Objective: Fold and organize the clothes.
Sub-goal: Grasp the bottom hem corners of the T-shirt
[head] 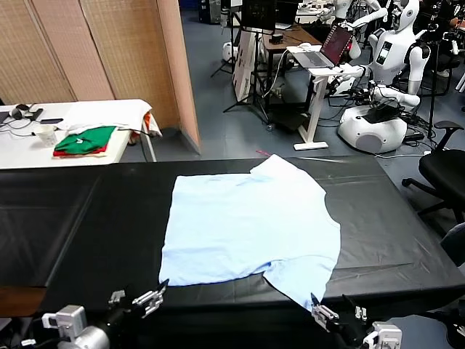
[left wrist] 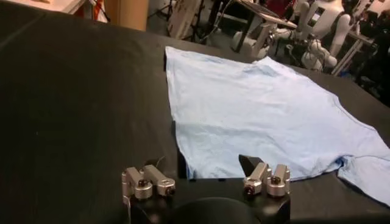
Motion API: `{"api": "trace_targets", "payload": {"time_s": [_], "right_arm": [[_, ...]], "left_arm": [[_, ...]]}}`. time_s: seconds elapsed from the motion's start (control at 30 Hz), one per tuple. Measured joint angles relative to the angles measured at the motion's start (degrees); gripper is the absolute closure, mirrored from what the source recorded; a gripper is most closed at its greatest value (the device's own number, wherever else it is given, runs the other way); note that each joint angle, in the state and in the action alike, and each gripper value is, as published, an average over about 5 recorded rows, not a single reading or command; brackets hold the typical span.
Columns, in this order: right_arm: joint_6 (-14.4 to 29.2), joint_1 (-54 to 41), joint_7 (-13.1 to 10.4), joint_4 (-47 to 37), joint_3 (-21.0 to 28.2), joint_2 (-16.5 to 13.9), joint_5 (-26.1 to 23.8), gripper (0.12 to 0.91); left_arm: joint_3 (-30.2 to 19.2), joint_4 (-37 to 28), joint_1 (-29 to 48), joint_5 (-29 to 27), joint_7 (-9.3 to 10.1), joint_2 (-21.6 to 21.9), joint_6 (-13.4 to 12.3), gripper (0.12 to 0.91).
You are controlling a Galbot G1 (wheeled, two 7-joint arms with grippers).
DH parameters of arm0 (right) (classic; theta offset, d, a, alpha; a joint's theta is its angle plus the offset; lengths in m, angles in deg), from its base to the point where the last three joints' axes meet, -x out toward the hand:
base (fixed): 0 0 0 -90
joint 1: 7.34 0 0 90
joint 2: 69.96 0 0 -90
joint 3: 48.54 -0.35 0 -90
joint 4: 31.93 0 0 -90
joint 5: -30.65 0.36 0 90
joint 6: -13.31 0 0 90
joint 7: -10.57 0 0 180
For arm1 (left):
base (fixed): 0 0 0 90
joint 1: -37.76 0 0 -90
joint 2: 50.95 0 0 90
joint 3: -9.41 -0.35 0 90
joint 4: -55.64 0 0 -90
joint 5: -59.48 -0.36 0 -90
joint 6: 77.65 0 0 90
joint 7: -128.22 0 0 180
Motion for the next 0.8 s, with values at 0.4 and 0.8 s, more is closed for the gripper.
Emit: {"api": "trace_targets", "payload": {"time_s": [0.4, 0.8], "right_arm": [[-0.4, -3.7, 0.6, -3.2, 1.6, 0.2, -2.6, 0.118], [-0.8, -5.0, 0.8, -5.1, 2.7, 0.6, -4.3, 0.172]], "left_arm": [[-2.2, -2.7, 2.0, -3.1, -0.62, -2.0, -0.1, 0.123], [-4.8, -6.0, 3.8, -6.2, -0.85, -3.7, -1.3, 0.136]]}}
